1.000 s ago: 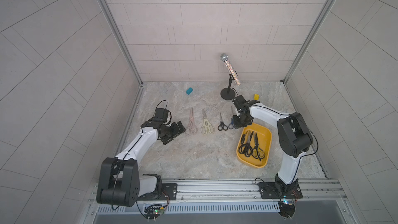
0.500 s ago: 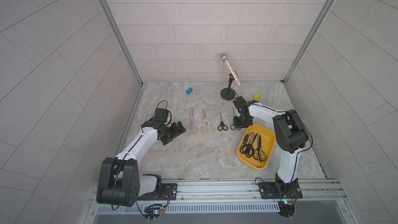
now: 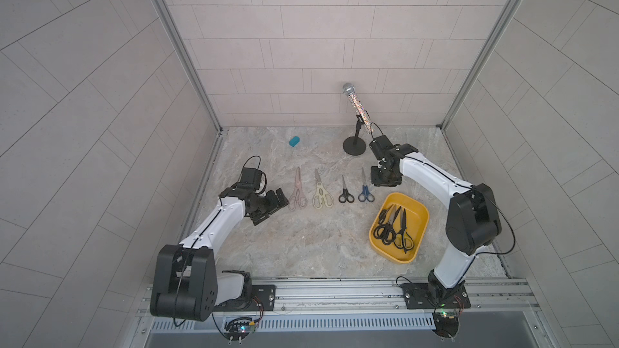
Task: Take the scissors out of the storage box
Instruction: Move the storage box to the center of the board.
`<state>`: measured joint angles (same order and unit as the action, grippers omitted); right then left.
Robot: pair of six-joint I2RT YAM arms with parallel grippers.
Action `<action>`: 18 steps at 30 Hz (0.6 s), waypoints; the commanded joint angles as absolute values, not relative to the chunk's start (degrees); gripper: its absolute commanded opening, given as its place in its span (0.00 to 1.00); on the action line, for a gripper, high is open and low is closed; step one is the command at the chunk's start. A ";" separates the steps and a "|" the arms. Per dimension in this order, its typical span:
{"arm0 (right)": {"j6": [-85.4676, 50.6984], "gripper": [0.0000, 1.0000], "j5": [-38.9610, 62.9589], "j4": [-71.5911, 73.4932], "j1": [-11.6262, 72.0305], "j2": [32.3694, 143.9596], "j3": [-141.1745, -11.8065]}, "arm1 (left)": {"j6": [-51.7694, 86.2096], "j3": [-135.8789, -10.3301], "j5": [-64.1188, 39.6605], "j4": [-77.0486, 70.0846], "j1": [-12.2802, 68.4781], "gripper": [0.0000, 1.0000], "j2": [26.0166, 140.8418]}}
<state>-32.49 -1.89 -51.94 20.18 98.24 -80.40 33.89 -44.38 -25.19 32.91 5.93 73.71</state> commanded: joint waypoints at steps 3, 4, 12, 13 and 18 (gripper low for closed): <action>-42.54 0.40 -4.93 -55.64 20.10 92.38 -71.97 | 32.38 -45.50 -24.74 33.57 5.98 1.00 74.77; -43.83 0.41 -5.01 -54.81 20.09 91.27 -70.27 | 32.40 -45.39 -24.86 33.45 5.87 1.00 74.96; -48.96 0.40 -0.07 -42.76 20.03 88.68 -62.81 | 31.92 -45.45 -25.17 33.63 5.96 1.00 75.17; -49.19 0.40 0.24 -41.78 20.04 88.83 -62.67 | 31.89 -45.40 -25.09 33.77 5.94 1.00 75.02; -49.10 0.39 0.41 -41.73 20.04 89.37 -63.28 | 31.55 -45.10 -24.70 34.28 5.95 1.00 74.18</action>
<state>-47.72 0.14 -43.46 20.08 90.08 -62.74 32.67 -44.45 -25.28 33.08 5.93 75.05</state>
